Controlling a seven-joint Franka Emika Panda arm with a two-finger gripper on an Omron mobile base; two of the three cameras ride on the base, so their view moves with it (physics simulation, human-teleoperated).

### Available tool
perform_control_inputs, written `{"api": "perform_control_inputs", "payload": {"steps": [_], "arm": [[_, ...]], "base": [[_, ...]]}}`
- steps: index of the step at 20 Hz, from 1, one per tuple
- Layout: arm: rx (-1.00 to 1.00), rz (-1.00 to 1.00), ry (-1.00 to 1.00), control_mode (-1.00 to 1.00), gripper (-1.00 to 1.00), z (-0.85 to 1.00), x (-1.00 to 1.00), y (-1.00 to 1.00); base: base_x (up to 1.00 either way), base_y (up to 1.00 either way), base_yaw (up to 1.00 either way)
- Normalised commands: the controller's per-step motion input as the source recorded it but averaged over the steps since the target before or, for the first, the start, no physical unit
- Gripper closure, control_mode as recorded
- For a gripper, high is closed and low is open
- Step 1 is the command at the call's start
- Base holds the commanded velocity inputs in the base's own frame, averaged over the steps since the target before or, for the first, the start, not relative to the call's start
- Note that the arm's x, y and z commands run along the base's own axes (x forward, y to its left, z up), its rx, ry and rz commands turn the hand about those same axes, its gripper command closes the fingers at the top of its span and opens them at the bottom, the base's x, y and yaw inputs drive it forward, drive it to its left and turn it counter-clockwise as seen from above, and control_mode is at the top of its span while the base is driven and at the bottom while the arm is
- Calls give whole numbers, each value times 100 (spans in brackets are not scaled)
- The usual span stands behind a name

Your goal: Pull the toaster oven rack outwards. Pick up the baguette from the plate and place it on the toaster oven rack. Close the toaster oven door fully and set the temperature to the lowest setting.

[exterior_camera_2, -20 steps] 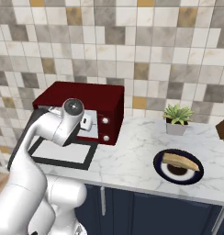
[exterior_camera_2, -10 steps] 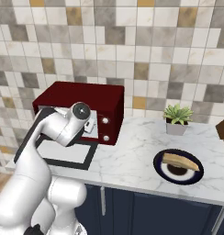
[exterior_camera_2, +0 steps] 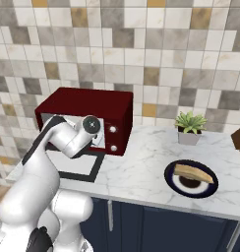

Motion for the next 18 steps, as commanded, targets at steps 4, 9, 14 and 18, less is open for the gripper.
{"api": "perform_control_inputs", "payload": {"steps": [4, 9, 14, 18], "arm": [[10, 0, 0, -100, -100, -21, 29, 0], [2, -1, 0, -100, -100, -8, 25, 0], [0, -9, 1, -100, -100, 0, 16, 0], [0, -6, 4, -100, -100, 0, 15, 1]], "base": [[0, 0, 0], [0, 0, 0], [0, 0, 0], [0, 0, 0]]}}
